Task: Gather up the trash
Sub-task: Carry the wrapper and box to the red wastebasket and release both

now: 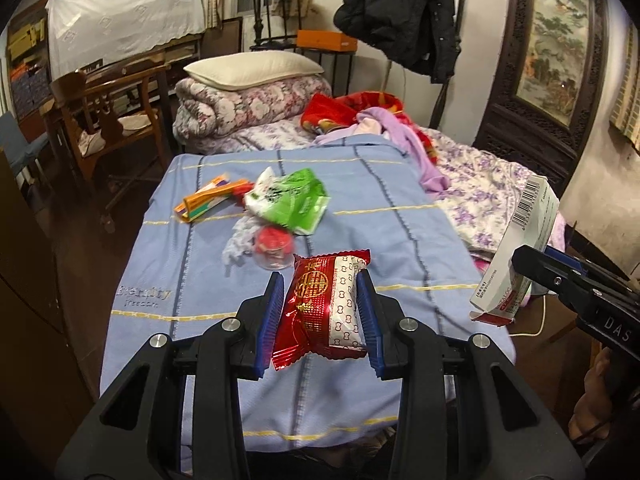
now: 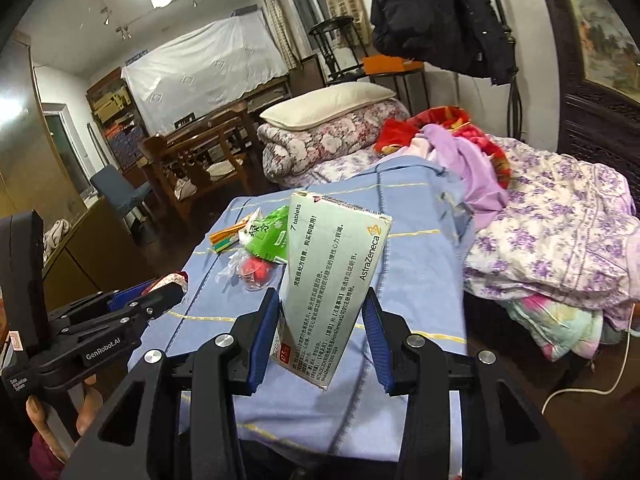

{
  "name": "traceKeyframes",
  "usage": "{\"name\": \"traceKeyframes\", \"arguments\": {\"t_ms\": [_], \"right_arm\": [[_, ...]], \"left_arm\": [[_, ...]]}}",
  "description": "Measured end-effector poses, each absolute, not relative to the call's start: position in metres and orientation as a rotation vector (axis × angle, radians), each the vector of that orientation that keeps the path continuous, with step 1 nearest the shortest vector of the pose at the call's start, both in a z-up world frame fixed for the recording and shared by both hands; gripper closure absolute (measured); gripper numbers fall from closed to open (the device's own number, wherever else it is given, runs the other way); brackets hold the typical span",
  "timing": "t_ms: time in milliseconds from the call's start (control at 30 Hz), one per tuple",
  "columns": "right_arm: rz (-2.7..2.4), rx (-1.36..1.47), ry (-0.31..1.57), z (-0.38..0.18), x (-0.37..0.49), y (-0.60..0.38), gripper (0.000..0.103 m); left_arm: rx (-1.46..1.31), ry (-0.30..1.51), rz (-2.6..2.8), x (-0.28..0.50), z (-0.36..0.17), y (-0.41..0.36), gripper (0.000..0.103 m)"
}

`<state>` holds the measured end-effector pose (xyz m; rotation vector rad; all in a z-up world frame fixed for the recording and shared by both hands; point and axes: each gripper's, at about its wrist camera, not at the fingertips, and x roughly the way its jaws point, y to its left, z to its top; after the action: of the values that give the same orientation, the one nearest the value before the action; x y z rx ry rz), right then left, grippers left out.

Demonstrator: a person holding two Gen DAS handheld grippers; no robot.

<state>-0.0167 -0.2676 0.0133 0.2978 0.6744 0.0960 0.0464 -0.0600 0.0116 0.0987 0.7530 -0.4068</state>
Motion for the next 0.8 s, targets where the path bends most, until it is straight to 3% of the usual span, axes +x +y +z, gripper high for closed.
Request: {"name": "traceKeyframes", "arguments": {"t_ms": [400, 800], "right_arm": [[0.001, 0.3, 0.666, 0.007, -0.084, -0.329, 0.061], [-0.191, 0.321, 0.791, -0.053, -0.142, -0.404, 0.061]], "left_arm": [[0.129, 0.731, -0.507, 0.003, 0.021, -0.106, 0.065], [0.219, 0.772, -0.644, -0.025, 0.002, -0.178, 0.065]]}}
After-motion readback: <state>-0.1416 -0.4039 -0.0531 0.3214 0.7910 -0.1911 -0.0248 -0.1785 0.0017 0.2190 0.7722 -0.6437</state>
